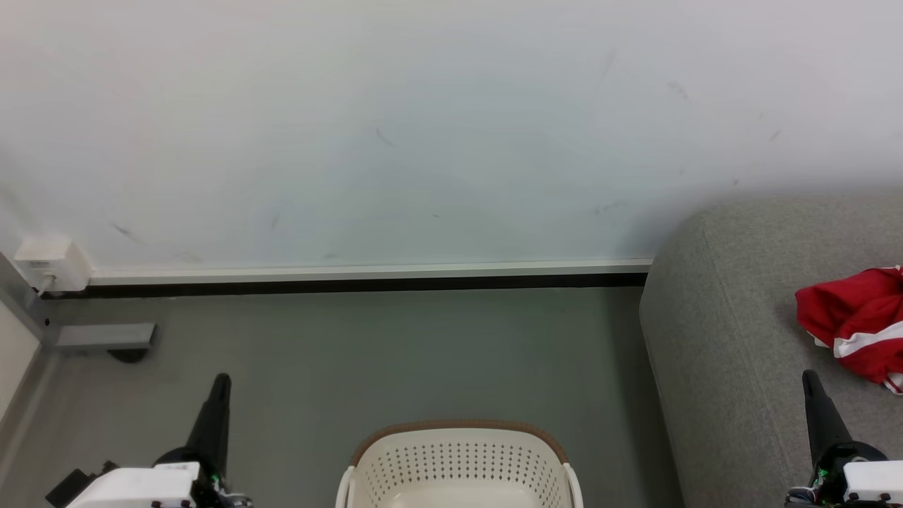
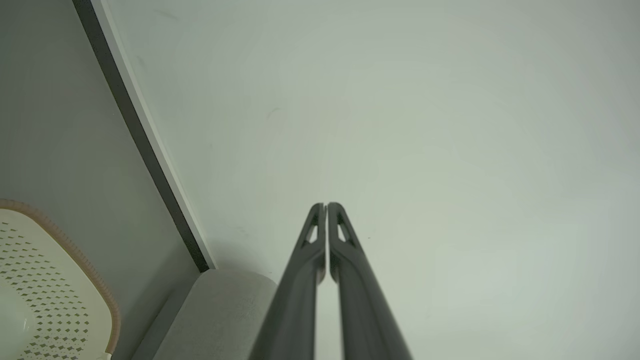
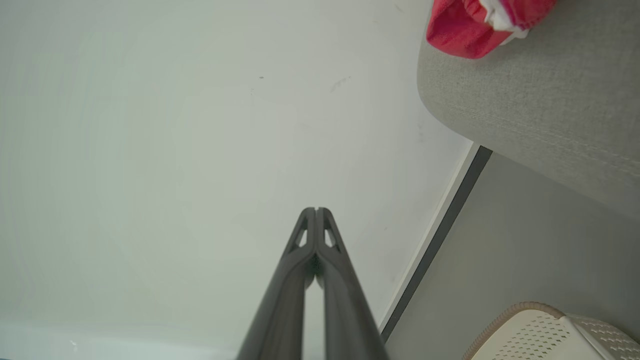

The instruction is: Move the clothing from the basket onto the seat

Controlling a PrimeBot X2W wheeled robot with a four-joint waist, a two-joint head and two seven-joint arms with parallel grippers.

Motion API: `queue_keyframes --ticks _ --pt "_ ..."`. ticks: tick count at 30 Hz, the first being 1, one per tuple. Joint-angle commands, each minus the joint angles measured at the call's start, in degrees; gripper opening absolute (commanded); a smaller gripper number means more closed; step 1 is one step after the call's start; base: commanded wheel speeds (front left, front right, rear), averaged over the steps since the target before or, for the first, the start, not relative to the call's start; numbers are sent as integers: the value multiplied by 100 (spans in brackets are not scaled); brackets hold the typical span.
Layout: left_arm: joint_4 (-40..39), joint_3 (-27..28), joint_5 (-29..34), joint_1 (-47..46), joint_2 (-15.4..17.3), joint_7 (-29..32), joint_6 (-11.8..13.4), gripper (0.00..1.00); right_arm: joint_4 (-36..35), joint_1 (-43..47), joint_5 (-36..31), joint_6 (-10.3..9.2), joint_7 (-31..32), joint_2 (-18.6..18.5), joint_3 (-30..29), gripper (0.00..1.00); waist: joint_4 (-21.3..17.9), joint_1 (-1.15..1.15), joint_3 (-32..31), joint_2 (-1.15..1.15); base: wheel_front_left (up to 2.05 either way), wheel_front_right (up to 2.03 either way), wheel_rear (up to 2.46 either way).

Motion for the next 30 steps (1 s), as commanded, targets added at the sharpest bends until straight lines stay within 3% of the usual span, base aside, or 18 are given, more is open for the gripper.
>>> queue_keyframes --ticks 1,15,30 --pt "-52 36 -123 -72 42 40 -32 0 9 -99 129 -10 18 2 -32 0 6 0 4 0 0 0 0" --pt "-80 78 -640 -121 44 167 -76 0 23 -114 632 -12 50 -29 -30 0 51 0 31 0 0 0 0" --pt "-76 75 -616 -111 43 167 -75 0 -9 -104 693 -12 -47 -127 90 0 51 0 31 0 0 0 0"
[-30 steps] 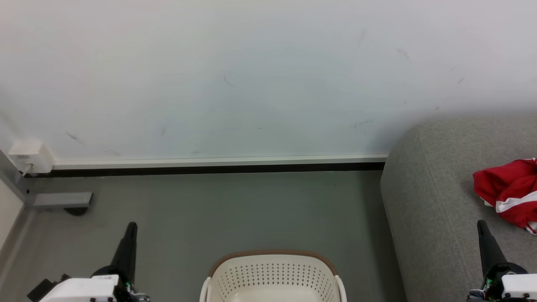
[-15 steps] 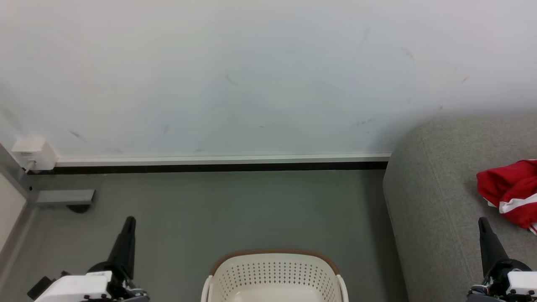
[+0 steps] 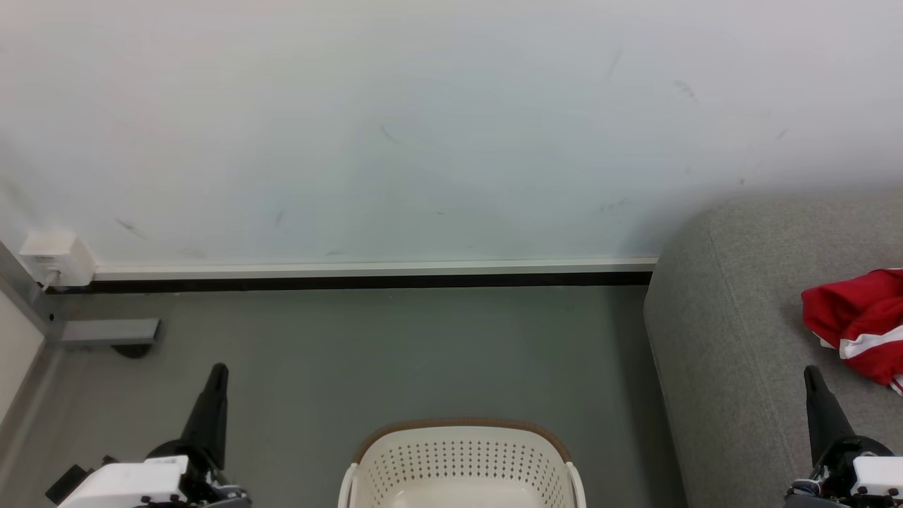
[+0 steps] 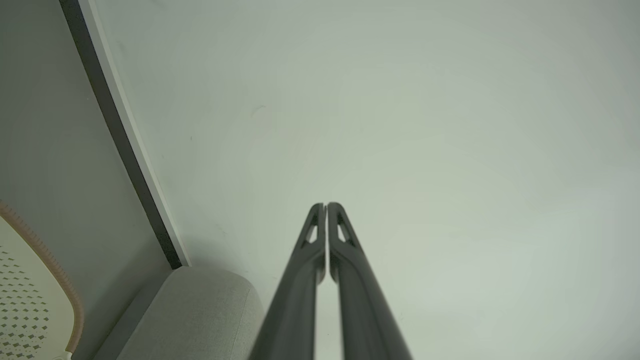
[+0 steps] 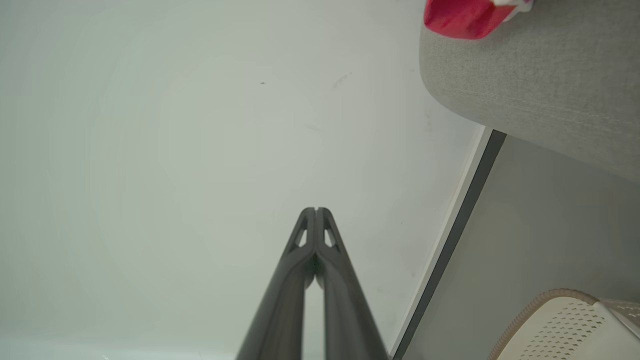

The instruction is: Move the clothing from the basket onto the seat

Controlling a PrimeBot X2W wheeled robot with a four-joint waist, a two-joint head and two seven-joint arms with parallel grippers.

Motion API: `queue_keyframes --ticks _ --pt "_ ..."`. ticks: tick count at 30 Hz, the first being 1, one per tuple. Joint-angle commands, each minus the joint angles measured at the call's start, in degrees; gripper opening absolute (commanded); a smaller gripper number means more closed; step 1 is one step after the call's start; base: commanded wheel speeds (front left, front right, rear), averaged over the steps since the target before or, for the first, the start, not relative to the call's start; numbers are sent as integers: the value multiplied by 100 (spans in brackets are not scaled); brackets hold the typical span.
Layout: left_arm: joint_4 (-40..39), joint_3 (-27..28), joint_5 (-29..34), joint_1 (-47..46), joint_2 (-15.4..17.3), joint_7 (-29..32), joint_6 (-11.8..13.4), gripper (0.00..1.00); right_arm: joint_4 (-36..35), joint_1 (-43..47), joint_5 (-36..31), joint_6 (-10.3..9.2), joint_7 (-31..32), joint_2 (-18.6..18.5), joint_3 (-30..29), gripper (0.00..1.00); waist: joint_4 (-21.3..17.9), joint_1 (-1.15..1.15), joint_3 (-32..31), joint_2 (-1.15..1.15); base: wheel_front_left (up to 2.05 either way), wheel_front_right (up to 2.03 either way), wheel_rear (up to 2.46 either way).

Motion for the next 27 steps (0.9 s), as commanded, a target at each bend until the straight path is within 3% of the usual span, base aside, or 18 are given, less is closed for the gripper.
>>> queue_keyframes --ticks 1,27 --pt "-15 18 -79 -35 38 22 -45 0 -10 -34 23 -12 -5 -67 12 0 0 0 0 0 0 0 0" --pt "-16 17 -78 -33 38 22 -45 0 -54 -27 207 -12 -168 -211 206 0 0 0 1 0 0 0 0"
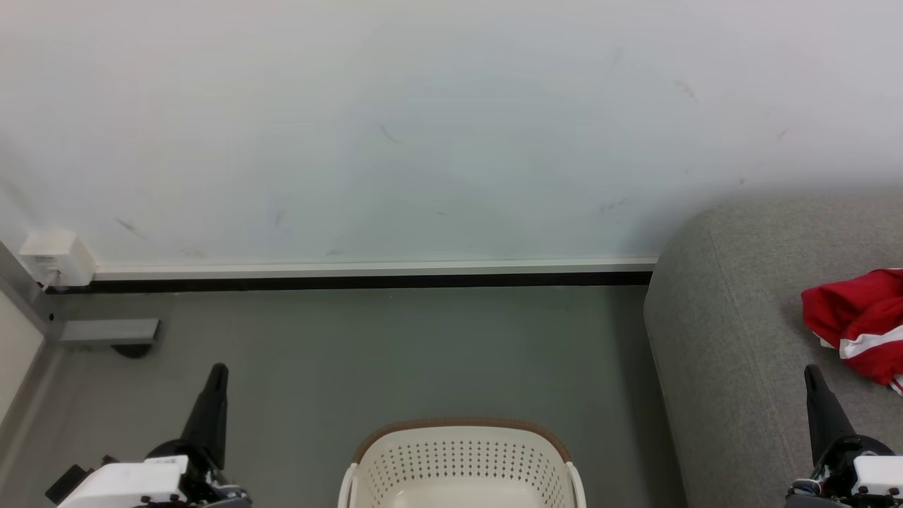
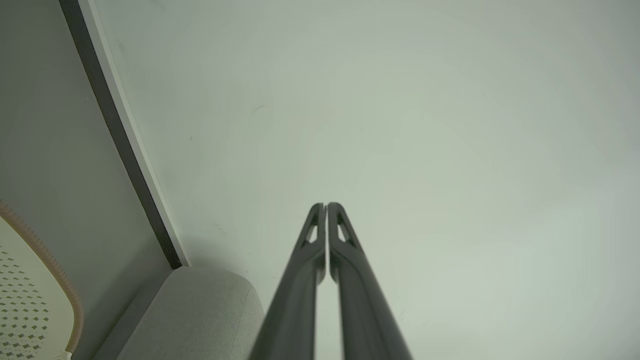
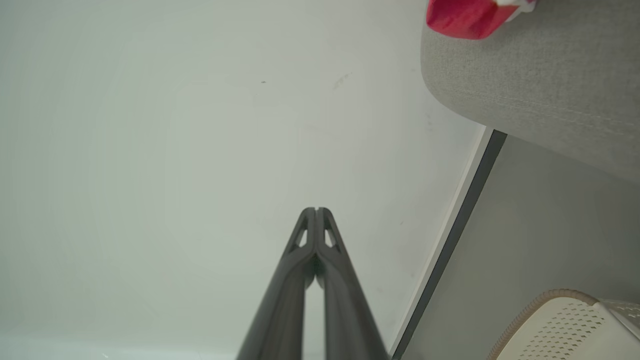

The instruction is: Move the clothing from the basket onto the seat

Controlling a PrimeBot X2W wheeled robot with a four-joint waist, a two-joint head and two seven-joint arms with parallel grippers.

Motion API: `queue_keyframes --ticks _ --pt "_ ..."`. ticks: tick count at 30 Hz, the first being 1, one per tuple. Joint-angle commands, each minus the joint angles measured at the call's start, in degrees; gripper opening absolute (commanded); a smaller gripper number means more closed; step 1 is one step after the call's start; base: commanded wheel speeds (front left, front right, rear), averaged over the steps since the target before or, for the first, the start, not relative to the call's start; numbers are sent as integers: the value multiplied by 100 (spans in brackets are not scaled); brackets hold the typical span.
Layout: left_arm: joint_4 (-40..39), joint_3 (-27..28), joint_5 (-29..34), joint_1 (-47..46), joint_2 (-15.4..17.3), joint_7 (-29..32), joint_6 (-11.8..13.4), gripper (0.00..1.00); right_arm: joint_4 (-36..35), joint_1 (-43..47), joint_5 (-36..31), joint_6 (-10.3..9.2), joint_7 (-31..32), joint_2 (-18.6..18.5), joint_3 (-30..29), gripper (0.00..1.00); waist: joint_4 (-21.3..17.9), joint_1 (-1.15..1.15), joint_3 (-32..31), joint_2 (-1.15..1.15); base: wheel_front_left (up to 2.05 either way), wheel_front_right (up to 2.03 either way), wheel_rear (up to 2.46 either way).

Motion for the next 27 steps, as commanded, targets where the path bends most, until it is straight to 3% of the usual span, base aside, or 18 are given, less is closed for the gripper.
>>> queue_keyframes --ticks 1,27 --pt "-12 16 -77 -33 38 22 -45 0 -17 -26 43 -12 -27 -59 11 0 0 0 0 0 0 0 0" --pt "-14 15 -78 -31 37 22 -44 0 -64 -26 209 -12 -197 -209 212 0 0 0 1 0 0 0 0"
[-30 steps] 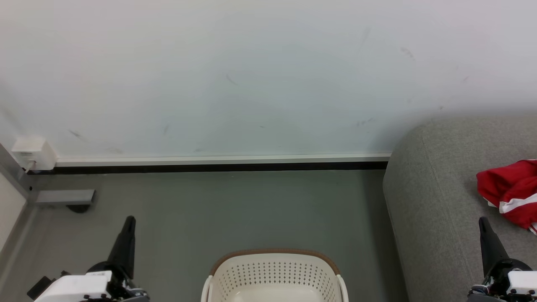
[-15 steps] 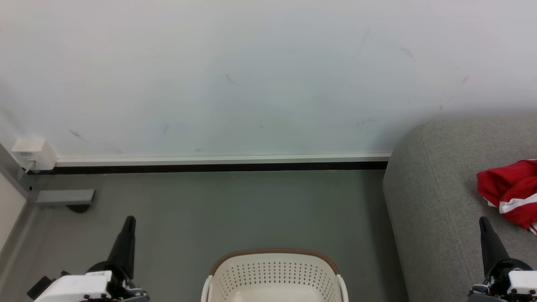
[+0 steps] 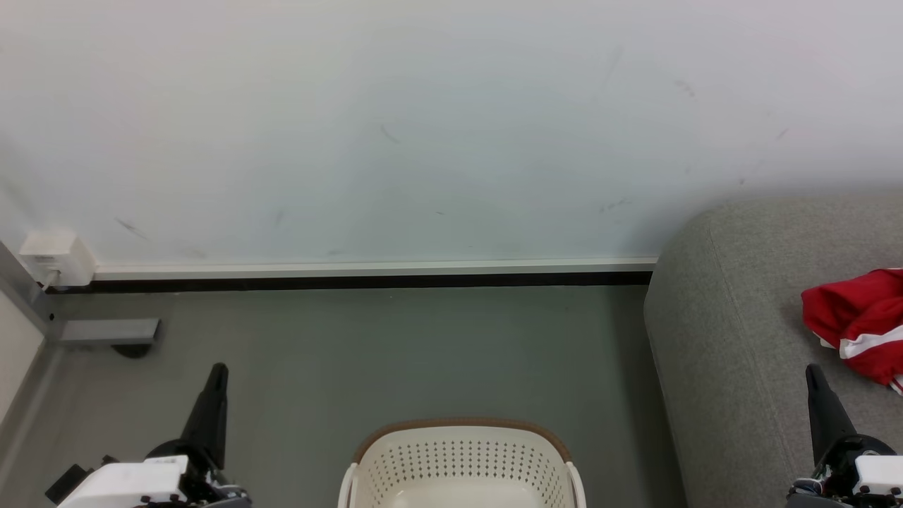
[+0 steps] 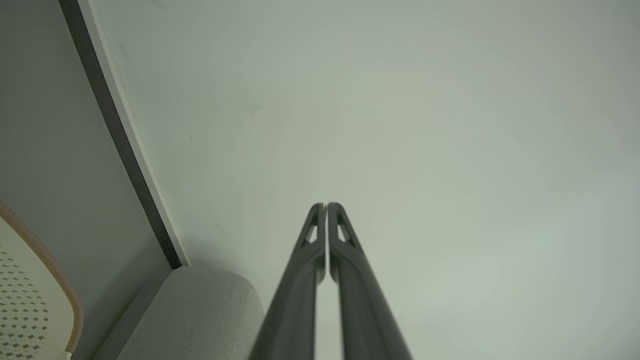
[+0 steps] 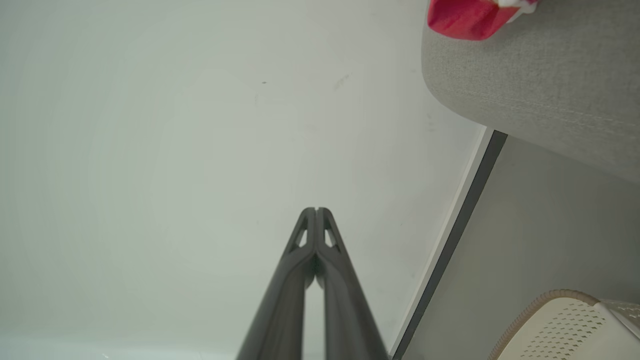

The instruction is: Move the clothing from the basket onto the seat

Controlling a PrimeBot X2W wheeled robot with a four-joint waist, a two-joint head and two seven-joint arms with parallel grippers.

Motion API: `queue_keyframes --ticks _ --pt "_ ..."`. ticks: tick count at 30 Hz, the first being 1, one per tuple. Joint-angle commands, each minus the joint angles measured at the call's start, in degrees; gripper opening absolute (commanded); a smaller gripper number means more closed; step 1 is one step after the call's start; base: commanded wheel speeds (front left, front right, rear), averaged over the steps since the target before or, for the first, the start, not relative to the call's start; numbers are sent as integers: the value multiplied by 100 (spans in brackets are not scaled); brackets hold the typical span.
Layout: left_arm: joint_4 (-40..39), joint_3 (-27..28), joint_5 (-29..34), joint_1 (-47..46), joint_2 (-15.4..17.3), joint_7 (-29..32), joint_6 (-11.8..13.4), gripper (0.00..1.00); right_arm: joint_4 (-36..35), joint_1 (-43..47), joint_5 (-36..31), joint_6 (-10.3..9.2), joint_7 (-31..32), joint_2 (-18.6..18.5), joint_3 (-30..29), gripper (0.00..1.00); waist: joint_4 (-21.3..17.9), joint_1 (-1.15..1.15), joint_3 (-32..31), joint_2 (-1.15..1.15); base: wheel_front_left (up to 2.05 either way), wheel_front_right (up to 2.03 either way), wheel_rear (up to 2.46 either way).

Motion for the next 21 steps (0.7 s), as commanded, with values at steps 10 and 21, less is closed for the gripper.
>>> queue_keyframes --ticks 10,21 --pt "-11 14 -79 -31 36 21 -44 0 -36 -27 93 -12 -91 -110 80 0 0 0 1 0 0 0 0" --pt "-11 14 -78 -30 36 21 -44 0 -58 -30 164 -12 -150 -154 156 0 0 0 1 0 0 0 0"
